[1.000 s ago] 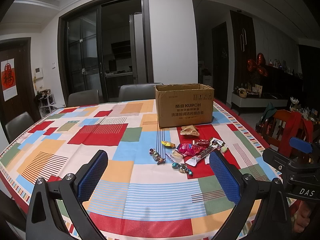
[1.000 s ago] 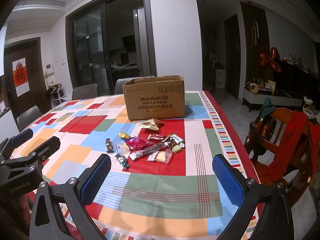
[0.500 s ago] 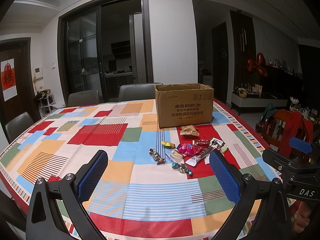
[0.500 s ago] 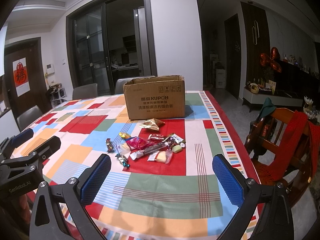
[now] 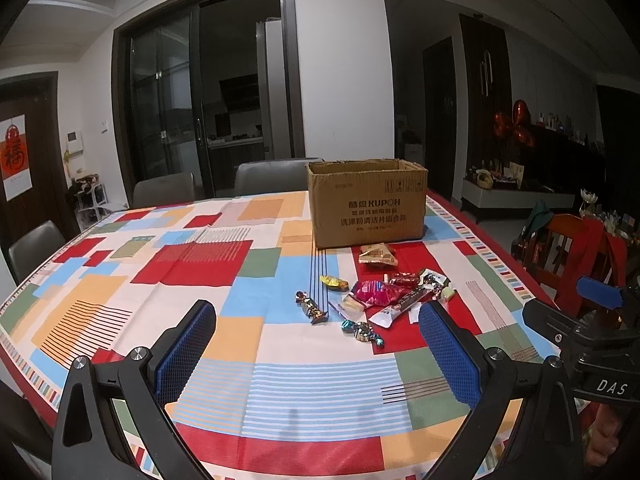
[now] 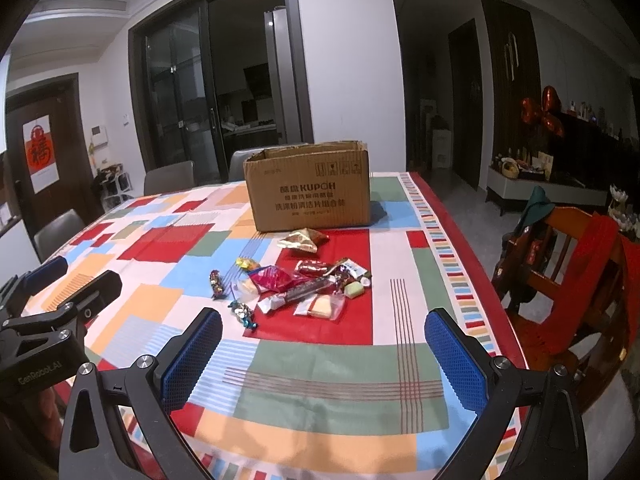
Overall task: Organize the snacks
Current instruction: 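Lower the left tool onto the blue-wrapped candy and close it while the right tool grasps the cheese-cake packet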
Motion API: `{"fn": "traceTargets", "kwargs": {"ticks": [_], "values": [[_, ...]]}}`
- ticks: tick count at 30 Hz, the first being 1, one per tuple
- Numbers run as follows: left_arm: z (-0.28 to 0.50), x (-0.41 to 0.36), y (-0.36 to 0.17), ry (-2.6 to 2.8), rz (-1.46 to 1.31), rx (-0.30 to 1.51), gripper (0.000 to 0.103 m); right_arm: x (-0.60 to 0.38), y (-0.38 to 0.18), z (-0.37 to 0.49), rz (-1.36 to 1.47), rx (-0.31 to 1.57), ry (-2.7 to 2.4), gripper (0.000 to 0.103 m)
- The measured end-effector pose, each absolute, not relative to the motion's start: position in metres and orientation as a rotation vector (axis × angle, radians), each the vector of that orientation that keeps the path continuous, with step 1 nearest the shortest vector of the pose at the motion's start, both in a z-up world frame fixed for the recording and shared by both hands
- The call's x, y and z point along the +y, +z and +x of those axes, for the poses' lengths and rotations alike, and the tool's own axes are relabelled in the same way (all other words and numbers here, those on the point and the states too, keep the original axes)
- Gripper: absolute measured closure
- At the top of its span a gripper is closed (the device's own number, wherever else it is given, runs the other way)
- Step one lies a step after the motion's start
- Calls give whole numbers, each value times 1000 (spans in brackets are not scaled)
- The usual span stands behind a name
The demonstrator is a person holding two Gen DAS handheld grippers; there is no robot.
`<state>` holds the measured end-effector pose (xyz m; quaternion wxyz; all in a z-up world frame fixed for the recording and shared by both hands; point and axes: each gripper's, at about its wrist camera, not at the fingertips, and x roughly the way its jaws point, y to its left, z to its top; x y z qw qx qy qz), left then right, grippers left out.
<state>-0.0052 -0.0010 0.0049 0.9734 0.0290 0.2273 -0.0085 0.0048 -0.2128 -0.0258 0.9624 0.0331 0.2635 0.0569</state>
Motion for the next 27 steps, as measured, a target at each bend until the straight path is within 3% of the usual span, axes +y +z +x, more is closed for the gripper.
{"fn": "traceTargets", "kwargs": {"ticks": [16,27], "values": [[58,-14,-17,-26,70,576,1,-217,-55,69,27,675,154,1],[105,-21,-48,-69,56,740,22,-208,-82,127,-37,799,243,5]]}}
